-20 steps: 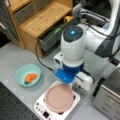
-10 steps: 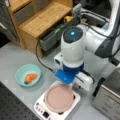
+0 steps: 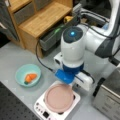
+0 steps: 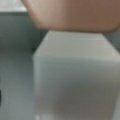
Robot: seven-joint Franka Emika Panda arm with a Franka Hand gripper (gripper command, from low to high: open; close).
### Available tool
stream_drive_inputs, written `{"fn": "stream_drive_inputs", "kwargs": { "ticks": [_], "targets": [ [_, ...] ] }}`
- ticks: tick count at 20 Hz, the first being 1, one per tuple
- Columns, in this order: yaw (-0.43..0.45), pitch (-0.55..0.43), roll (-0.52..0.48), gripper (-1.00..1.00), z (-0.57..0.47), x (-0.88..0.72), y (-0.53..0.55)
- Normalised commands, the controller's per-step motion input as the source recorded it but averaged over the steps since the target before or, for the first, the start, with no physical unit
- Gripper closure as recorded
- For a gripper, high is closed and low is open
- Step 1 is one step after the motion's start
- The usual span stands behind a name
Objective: Pick up the pan. Place the pan on the table. Pick up the bowl. Place the bowl on the stove.
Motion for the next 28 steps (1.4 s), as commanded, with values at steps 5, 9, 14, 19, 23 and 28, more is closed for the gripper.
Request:
{"fn": "stream_drive_inputs", "kwargs": {
  "ticks": [5,9,14,19,23,28],
  "targets": [
    [0.057,0.049,-0.158,1.0,0.07,0.19,0.04],
    [0.06,0.05,-0.155,1.0,0.07,0.2,0.03],
    [0.055,0.038,-0.153,1.0,0.07,0.2,0.03],
    [0.053,0.026,-0.154,1.0,0.1,0.19,0.03],
    [0.055,0.029,-0.147,1.0,0.11,0.18,0.03],
    [0.071,0.019,-0.12,1.0,0.15,0.16,0.0]
  ]
}}
